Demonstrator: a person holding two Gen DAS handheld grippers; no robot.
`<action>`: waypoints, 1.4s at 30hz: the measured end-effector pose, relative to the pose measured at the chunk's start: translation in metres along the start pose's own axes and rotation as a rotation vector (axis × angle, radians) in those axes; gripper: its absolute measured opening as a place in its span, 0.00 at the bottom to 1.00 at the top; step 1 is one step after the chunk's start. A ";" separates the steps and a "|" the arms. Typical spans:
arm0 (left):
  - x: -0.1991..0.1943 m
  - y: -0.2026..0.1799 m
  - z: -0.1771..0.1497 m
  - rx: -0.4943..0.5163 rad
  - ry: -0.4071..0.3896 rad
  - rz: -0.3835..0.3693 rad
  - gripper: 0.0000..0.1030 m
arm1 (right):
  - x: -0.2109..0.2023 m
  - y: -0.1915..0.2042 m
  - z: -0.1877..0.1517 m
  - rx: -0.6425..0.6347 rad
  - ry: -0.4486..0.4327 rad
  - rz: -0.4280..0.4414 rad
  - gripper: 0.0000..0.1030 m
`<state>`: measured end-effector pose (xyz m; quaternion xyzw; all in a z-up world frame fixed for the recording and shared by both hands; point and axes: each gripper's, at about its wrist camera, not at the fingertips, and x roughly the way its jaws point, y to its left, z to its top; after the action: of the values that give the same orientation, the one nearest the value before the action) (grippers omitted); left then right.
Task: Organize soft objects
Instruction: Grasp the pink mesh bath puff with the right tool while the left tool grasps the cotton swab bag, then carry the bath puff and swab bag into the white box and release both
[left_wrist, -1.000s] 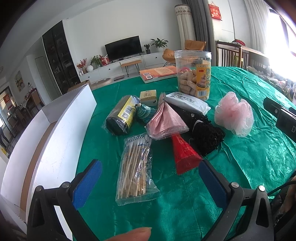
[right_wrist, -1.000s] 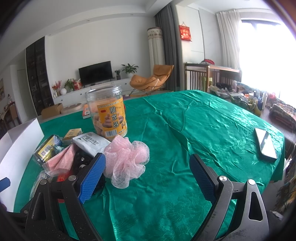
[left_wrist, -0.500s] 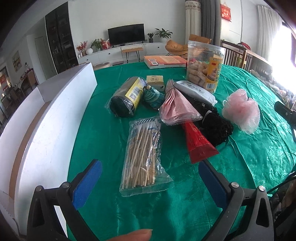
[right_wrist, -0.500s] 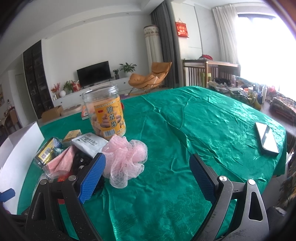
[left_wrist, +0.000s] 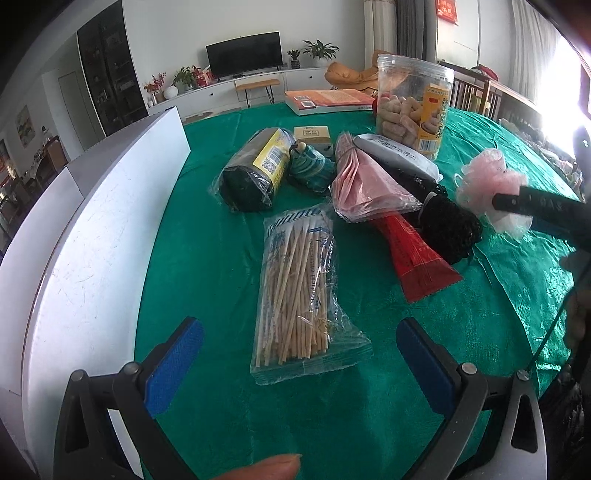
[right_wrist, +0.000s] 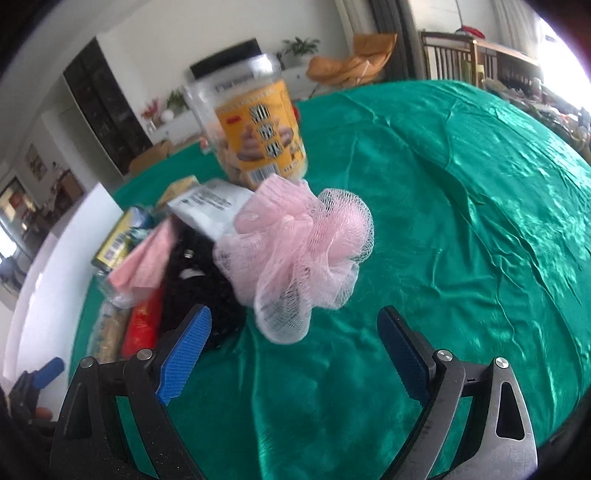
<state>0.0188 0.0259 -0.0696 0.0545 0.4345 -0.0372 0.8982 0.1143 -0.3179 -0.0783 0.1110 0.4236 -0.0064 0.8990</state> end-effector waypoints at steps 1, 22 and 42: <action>-0.001 0.002 0.001 0.000 0.003 0.006 1.00 | 0.005 -0.013 0.011 0.051 -0.006 -0.043 0.88; 0.081 0.024 0.034 -0.098 0.184 -0.019 1.00 | -0.090 -0.045 0.006 0.073 -0.213 0.041 0.90; 0.032 0.052 0.075 -0.125 0.192 -0.283 0.30 | 0.035 -0.072 0.197 0.025 0.021 -0.060 0.30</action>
<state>0.1030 0.0669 -0.0448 -0.0596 0.5233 -0.1309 0.8399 0.2792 -0.4259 0.0022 0.1097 0.4362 -0.0373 0.8924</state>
